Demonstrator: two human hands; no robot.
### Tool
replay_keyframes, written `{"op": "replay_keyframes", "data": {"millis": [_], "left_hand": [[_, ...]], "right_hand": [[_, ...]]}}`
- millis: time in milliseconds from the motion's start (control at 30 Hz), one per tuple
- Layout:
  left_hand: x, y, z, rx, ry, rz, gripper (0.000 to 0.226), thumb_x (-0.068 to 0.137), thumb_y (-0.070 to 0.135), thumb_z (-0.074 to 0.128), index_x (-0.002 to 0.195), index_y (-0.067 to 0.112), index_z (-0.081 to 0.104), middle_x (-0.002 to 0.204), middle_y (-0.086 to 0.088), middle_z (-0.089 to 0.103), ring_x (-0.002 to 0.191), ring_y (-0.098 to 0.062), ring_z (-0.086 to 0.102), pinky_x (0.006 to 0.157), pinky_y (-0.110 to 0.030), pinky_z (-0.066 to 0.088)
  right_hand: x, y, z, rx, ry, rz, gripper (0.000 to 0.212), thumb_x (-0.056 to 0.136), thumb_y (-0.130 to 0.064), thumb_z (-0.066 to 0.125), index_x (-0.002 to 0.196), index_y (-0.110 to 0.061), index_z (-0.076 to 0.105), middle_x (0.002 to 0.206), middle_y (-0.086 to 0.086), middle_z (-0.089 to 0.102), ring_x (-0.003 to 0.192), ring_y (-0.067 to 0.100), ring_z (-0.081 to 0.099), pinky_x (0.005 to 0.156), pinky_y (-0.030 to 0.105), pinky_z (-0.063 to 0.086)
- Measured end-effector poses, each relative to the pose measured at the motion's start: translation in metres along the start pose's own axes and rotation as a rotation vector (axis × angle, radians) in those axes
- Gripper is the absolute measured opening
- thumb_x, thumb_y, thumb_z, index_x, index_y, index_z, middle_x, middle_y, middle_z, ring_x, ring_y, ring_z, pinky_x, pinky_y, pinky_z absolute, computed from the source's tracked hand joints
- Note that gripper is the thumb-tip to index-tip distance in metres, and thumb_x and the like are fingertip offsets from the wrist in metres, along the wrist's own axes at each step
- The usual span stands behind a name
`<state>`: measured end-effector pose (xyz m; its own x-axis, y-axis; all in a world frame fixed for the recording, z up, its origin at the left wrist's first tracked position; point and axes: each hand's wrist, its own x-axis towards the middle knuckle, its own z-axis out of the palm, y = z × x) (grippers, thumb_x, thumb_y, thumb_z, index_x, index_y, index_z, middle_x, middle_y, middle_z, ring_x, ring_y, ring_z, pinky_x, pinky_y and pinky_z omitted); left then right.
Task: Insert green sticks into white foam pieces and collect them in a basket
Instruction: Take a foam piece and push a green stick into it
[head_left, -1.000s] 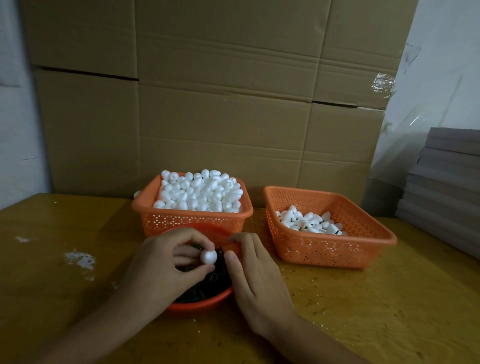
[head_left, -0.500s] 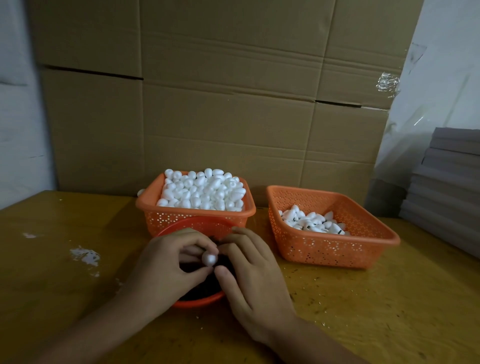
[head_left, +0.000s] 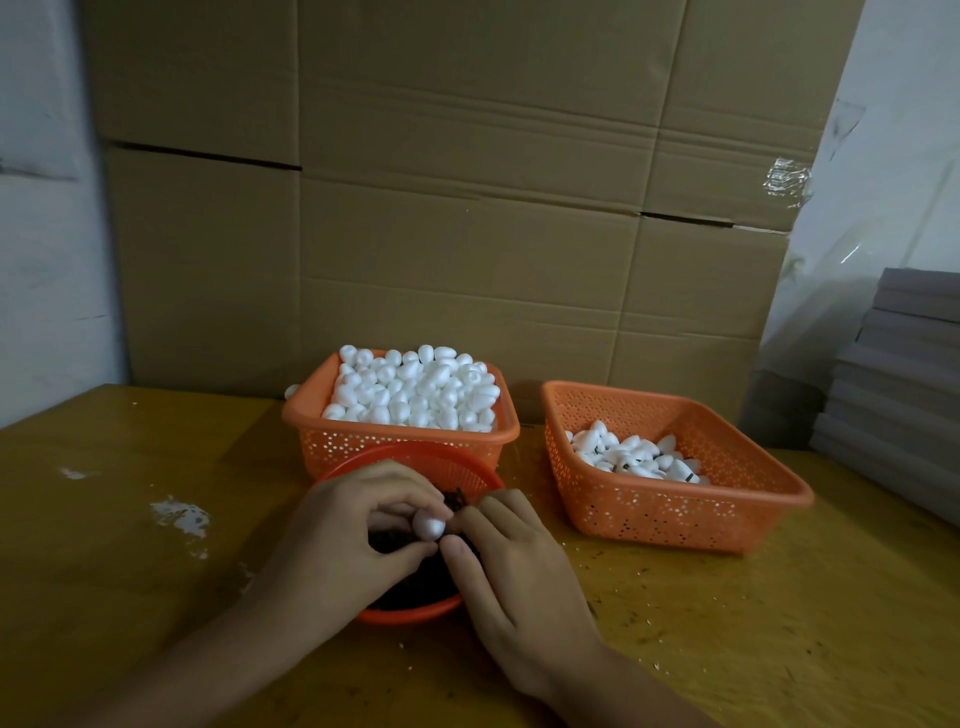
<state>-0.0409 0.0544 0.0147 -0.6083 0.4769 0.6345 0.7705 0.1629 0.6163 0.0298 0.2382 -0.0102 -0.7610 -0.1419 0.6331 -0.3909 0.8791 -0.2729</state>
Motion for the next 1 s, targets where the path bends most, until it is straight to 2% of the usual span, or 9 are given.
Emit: {"op": "replay_keyframes", "data": {"millis": [233, 567, 867, 1000], "left_hand": [[0.0002, 0.0000, -0.0005, -0.004, 0.004, -0.009, 0.037, 0.077, -0.004, 0.089, 0.098, 0.025, 0.081, 0.104, 0.020, 0.072, 0.099, -0.006, 0.074, 0.083, -0.024, 0.062], [-0.0015, -0.0006, -0.0012, -0.007, 0.028, -0.075, 0.042, 0.076, 0.005, 0.091, 0.103, 0.033, 0.074, 0.102, 0.022, 0.074, 0.097, 0.000, 0.073, 0.080, -0.024, 0.063], [-0.0004, -0.0038, -0.0008, 0.008, 0.039, -0.075, 0.043, 0.075, 0.003, 0.091, 0.103, 0.033, 0.077, 0.101, 0.023, 0.075, 0.094, -0.002, 0.074, 0.078, -0.024, 0.063], [-0.0003, -0.0075, 0.0013, 0.009, 0.041, -0.039, 0.042, 0.075, -0.004, 0.090, 0.103, 0.027, 0.082, 0.102, 0.023, 0.076, 0.095, -0.005, 0.074, 0.079, -0.026, 0.063]], "right_hand": [[0.0003, -0.0007, -0.0004, -0.003, 0.001, 0.002, 0.052, 0.113, -0.053, 0.022, 0.104, -0.027, 0.066, 0.101, -0.013, 0.056, 0.102, 0.008, 0.048, 0.087, 0.030, 0.043], [0.0009, -0.0008, 0.0002, -0.013, 0.009, -0.011, 0.052, 0.114, -0.050, 0.024, 0.089, -0.024, 0.061, 0.089, -0.011, 0.054, 0.094, 0.008, 0.044, 0.084, 0.028, 0.041], [0.0013, -0.0006, -0.0007, -0.008, -0.015, -0.002, 0.053, 0.114, -0.050, 0.022, 0.089, -0.024, 0.061, 0.089, -0.010, 0.054, 0.095, 0.010, 0.045, 0.085, 0.032, 0.042], [0.0006, -0.0001, -0.0002, 0.001, -0.014, -0.005, 0.053, 0.114, -0.050, 0.022, 0.090, -0.023, 0.061, 0.089, -0.010, 0.054, 0.094, 0.010, 0.045, 0.085, 0.032, 0.042]]}}
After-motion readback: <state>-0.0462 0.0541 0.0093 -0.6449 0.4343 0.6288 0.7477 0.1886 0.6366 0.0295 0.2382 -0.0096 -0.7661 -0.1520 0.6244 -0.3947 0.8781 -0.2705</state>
